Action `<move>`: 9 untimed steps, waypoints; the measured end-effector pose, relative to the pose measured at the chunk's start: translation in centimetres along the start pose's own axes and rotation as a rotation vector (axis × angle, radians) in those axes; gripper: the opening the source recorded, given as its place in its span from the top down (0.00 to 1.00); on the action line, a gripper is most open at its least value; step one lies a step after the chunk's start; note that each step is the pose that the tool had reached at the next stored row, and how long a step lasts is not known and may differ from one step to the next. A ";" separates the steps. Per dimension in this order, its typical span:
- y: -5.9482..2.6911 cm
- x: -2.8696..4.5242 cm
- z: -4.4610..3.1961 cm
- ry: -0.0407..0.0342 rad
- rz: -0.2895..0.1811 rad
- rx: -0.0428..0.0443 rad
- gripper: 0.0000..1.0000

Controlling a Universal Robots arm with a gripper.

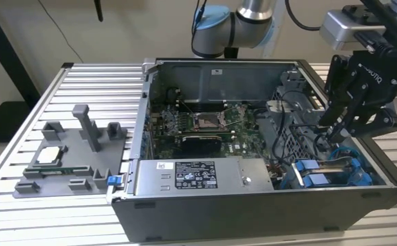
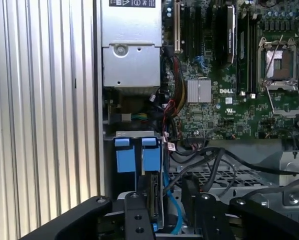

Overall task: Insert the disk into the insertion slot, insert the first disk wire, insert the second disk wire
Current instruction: 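Insert the first disk wire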

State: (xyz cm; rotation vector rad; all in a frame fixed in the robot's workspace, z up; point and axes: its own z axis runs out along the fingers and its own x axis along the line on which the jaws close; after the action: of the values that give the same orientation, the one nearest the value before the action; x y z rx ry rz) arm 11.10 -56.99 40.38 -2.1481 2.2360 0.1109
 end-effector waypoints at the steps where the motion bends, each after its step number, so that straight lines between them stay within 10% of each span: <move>1: 0.04 -0.09 0.04 -0.0075 -0.001 0.0012 0.00; 9: 0.07 -0.66 0.64 -0.0241 -0.036 0.0215 0.00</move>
State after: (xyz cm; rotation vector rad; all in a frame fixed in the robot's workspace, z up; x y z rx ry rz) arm 11.04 -56.27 39.80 -2.1628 2.1747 0.1105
